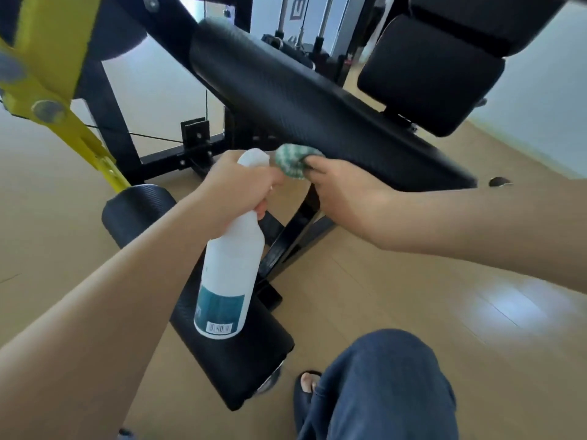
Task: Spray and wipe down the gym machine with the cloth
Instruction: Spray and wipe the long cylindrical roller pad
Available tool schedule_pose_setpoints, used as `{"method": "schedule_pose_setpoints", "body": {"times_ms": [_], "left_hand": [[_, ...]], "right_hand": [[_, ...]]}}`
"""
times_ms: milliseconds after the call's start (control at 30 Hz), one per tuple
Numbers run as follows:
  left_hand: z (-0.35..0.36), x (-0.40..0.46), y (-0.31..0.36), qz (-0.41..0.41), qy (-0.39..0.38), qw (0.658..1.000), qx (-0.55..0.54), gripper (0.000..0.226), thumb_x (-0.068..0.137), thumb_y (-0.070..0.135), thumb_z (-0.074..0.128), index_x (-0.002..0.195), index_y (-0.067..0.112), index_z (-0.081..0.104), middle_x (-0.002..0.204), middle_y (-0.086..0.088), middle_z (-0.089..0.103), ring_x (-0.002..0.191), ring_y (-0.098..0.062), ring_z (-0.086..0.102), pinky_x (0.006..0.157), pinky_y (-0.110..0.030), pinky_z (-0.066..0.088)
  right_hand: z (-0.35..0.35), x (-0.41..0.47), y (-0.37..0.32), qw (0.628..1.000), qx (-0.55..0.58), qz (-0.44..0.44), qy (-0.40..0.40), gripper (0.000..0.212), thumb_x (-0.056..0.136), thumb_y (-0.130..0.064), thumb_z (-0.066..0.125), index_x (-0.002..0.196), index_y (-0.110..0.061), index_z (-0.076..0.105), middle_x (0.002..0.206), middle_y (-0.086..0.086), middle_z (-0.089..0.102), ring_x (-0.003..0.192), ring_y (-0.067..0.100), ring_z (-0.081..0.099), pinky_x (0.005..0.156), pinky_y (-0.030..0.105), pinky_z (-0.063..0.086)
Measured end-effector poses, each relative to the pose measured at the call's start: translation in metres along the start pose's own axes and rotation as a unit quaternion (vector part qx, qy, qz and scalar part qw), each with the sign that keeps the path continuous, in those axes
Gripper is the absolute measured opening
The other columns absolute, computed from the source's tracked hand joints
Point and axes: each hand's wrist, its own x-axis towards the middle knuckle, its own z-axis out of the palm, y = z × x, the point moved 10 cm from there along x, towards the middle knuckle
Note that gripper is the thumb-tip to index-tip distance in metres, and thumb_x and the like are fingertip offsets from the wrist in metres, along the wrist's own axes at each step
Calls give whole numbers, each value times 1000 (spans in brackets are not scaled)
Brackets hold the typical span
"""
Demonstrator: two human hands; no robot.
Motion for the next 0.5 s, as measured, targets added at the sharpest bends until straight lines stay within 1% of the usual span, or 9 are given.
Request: {"method": "schedule_pose_setpoints", "body": {"times_ms": [33, 67, 167, 233, 300, 367, 400, 433, 500], "left_hand": [[7, -3, 2, 1, -13, 1000, -3, 21, 92, 17, 72, 93, 24, 51, 68, -3, 55, 51, -17, 47, 63, -33, 47], [12, -6, 3, 1, -25, 1000, 1, 21, 91, 17, 71, 103, 19, 55, 67, -3, 55, 50, -17, 47, 64, -35, 48], [29, -8, 0, -4, -59, 998, 25, 57, 88, 19, 71, 140, 13, 50, 65, -2, 56, 50, -15, 49, 64, -37, 49], [39, -12, -2, 2, -82, 996, 45, 48, 93, 18, 69, 137, 16, 48, 70, -4, 55, 54, -15, 48, 66, -38, 50], [42, -17, -1, 20, -91, 993, 68, 39, 96, 15, 67, 133, 12, 54, 71, -5, 53, 53, -14, 48, 62, -31, 51], [35, -20, 1, 42, -76, 993, 77, 41, 95, 14, 68, 131, -4, 58, 67, -2, 53, 47, -9, 50, 49, -21, 47], [28, -19, 0, 39, -72, 993, 84, 42, 94, 14, 68, 131, -5, 58, 66, -1, 53, 44, -7, 50, 46, -20, 46], [22, -20, -3, 23, -75, 993, 88, 43, 94, 15, 68, 133, 0, 58, 66, -2, 54, 44, -8, 49, 47, -21, 46], [5, -22, -13, -21, -80, 992, 95, 47, 94, 17, 69, 138, 12, 53, 65, -4, 55, 44, -11, 46, 47, -22, 47]], "right_hand": [[5, -14, -15, 999, 8, -53, -12, 58, 95, -45, 58, 147, -21, 49, 159, 3, 38, 152, 36, 17, 122, 53, -4], [10, -30, -23, 999, -1, -48, -19, 59, 95, -41, 59, 147, -17, 48, 160, 6, 35, 152, 38, 12, 122, 55, -5], [33, -63, -52, 997, 41, -42, -49, 55, 95, -34, 62, 146, -15, 51, 162, 9, 33, 154, 38, 5, 120, 55, -10], [44, -79, -70, 994, 55, -68, -63, 50, 97, -28, 61, 143, -12, 54, 160, 12, 36, 154, 39, 6, 119, 55, -12], [45, -94, -77, 991, 106, -74, -26, 38, 93, -19, 63, 130, -10, 66, 144, 15, 55, 148, 43, 25, 122, 56, -6], [29, -104, -64, 979, 195, -25, 63, 17, 76, -5, 69, 88, -11, 80, 94, 12, 72, 108, 40, 58, 115, 56, 26], [12, -108, -49, 960, 260, 2, 103, 14, 69, 1, 67, 71, -9, 76, 76, 9, 65, 85, 35, 60, 98, 52, 40], [-10, -108, -33, 927, 343, 13, 151, 15, 66, 3, 63, 68, -9, 72, 72, 7, 60, 74, 32, 57, 82, 46, 46], [-46, -97, -13, 827, 536, -23, 167, 24, 80, -6, 58, 97, -19, 68, 93, -1, 57, 86, 26, 59, 70, 37, 45]]}}
